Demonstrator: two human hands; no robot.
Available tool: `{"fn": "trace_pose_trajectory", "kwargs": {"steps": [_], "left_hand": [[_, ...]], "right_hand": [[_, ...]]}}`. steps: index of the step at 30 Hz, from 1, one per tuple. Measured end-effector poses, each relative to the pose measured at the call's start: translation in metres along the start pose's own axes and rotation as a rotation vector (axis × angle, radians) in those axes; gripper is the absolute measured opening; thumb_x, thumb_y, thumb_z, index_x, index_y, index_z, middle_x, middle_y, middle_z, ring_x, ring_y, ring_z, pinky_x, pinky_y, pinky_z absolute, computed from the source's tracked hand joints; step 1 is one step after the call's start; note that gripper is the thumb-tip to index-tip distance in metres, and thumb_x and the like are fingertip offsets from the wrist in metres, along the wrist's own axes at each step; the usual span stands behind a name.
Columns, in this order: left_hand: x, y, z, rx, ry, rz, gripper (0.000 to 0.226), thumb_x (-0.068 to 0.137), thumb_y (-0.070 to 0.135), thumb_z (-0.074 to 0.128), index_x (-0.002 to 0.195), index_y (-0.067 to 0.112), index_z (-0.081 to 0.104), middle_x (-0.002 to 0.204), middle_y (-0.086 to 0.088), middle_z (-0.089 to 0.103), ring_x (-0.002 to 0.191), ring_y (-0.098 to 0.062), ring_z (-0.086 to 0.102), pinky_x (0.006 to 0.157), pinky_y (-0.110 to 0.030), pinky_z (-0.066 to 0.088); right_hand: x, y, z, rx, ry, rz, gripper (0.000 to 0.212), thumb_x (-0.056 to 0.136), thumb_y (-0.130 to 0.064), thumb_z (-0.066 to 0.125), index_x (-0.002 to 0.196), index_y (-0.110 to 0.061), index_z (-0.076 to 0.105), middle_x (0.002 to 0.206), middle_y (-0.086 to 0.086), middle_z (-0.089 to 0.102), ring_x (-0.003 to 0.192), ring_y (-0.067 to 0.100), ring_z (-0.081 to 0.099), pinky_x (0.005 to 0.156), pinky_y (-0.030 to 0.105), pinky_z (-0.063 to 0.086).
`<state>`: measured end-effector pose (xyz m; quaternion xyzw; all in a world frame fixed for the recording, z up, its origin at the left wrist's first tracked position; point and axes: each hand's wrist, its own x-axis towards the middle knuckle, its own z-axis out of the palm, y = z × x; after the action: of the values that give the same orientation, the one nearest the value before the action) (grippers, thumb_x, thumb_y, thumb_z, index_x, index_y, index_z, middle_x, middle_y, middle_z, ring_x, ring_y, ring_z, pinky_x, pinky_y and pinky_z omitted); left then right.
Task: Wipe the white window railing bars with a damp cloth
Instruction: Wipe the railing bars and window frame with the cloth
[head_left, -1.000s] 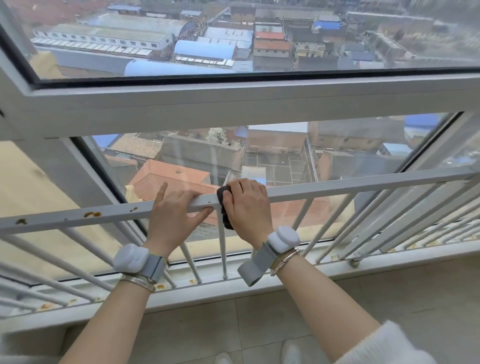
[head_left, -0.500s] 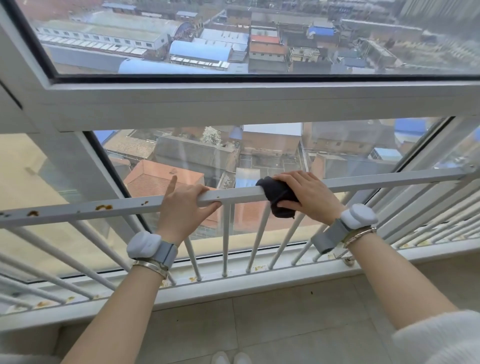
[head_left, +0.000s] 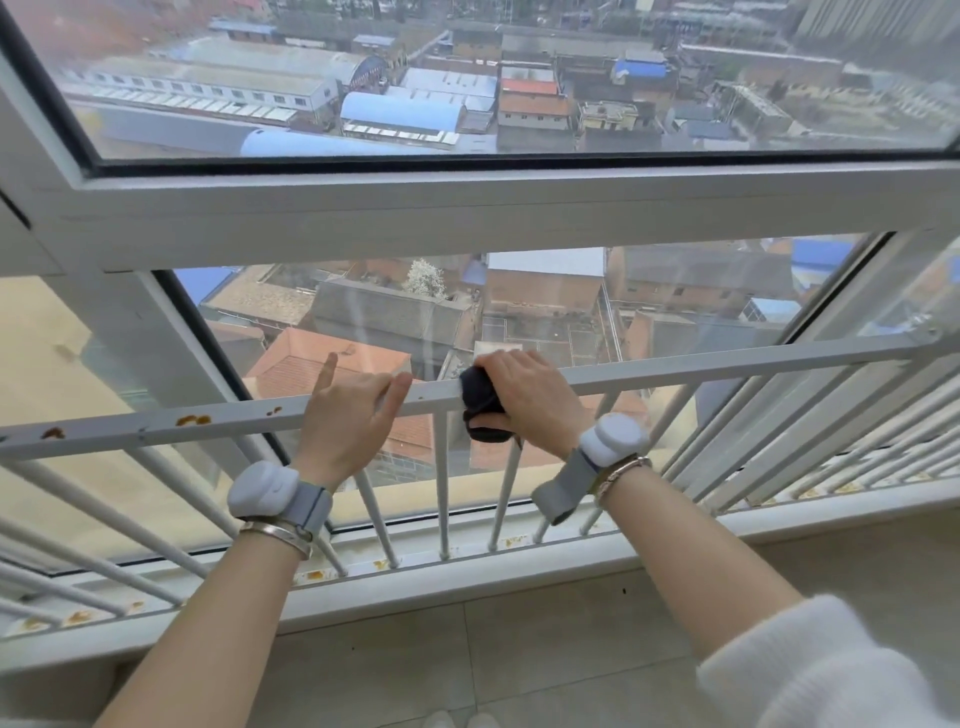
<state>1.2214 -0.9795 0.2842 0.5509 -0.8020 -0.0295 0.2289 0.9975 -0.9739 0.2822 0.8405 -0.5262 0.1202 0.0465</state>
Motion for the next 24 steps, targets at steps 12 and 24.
{"fn": "trace_pose_trajectory", "kwargs": {"steps": [12,24], "left_hand": [[-0.003,0.009,-0.007,0.014,0.005,-0.069,0.069,0.093,0.046,0.012,0.1,0.011,0.07,0.093,-0.016,0.07,0.105,-0.036,0.057,0.113,-0.029,0.003],[-0.01,-0.007,-0.007,-0.037,0.024,-0.043,0.052,0.093,0.044,0.023,0.121,0.017,0.058,0.115,-0.002,0.065,0.112,-0.018,0.056,0.113,-0.033,0.003]], "right_hand": [[0.009,-0.022,0.015,-0.009,0.068,-0.137,0.058,0.088,-0.044,0.036,0.126,-0.004,0.052,0.12,0.013,0.058,0.105,0.03,0.057,0.09,0.04,0.045],[-0.022,0.02,0.006,-0.081,0.118,0.038,0.057,0.086,-0.05,0.038,0.116,-0.005,0.054,0.106,0.013,0.06,0.088,0.033,0.057,0.077,0.04,0.046]]}}
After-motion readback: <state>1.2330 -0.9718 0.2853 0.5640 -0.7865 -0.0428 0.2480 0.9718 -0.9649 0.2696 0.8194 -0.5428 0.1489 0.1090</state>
